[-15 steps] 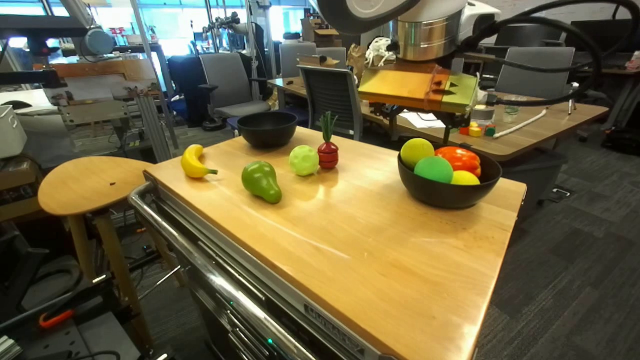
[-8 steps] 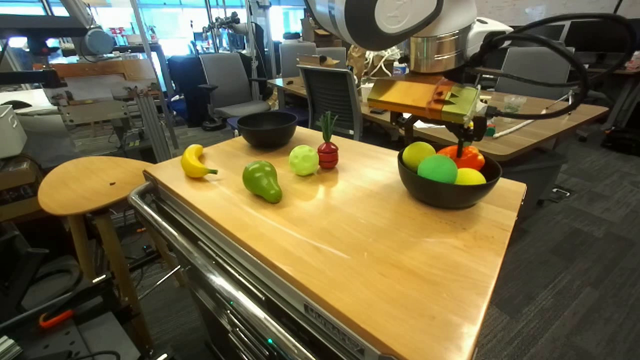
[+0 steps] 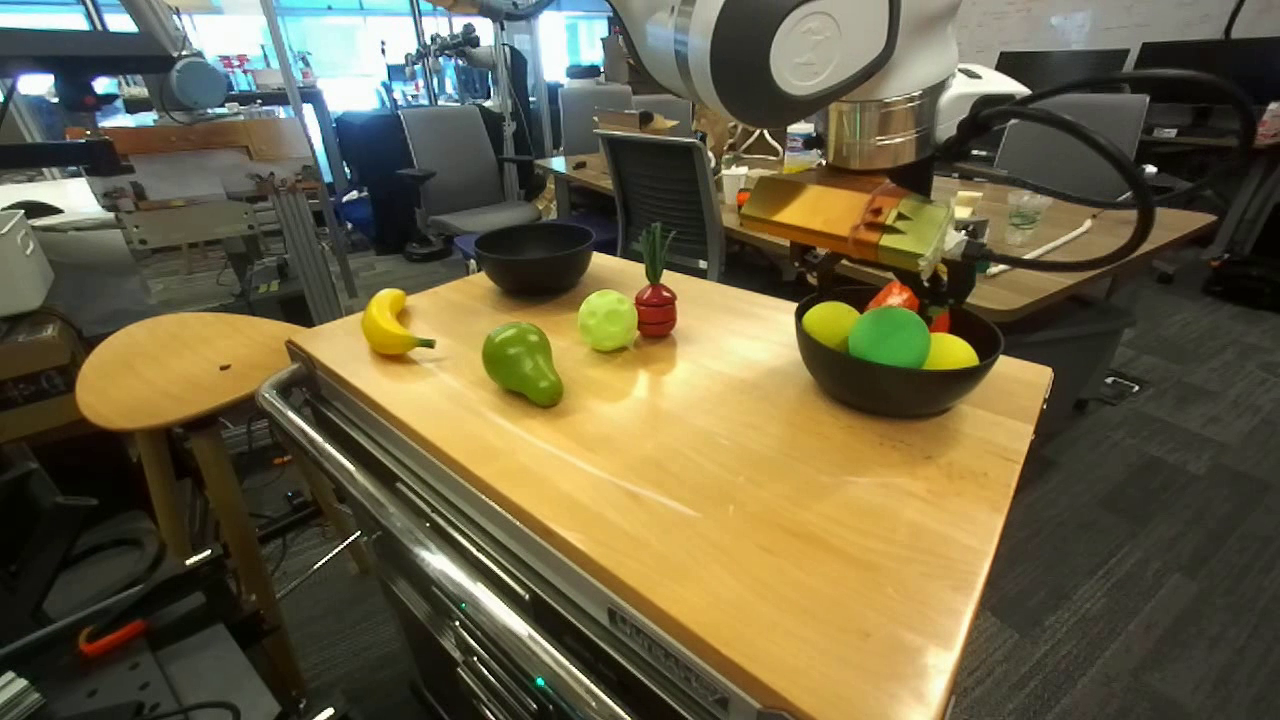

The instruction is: Take the fruits and vegetables out of the bowls and put them on the table

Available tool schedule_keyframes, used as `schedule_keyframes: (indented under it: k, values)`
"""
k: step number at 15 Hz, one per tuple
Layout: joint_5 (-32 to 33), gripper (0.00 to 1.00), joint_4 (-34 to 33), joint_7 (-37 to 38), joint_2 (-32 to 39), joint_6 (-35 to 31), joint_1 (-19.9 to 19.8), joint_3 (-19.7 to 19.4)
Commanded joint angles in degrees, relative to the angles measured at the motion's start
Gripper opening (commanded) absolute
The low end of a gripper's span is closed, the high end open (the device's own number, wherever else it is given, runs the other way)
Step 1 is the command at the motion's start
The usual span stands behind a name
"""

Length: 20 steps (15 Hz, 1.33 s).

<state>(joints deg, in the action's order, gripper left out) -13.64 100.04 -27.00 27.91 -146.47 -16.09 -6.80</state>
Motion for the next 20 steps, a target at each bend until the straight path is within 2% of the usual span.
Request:
schedule_keyframes:
  k: [1,2,4,5,6,7,9,13,18,20]
  values:
    - [2.5,0.81,-3.2,4.24,1.77,1.39,-1.19,0.79]
    - [3.22,0.66,-3.66,5.39,2.08,1.88,-1.08,0.47]
    - [5.02,0.48,-4.62,8.23,2.43,3.06,-0.73,-0.38]
    - [5.85,0.66,-4.98,9.06,2.26,3.86,-0.64,-0.58]
    - [6.65,0.88,-5.07,8.86,1.91,3.76,-0.69,-0.47]
    - [7.59,0.89,-5.23,8.93,1.61,4.11,-0.62,-0.56]
    - [11.46,1.0,-5.68,9.28,1.14,4.28,0.15,-1.78]
    - [18.19,1.0,-8.36,12.97,0.64,12.26,0.86,-4.05]
    - [18.27,1.0,-11.6,14.09,1.41,22.5,0.09,-3.74]
    - [17.68,1.0,-12.08,13.46,2.13,23.34,-0.22,-3.17]
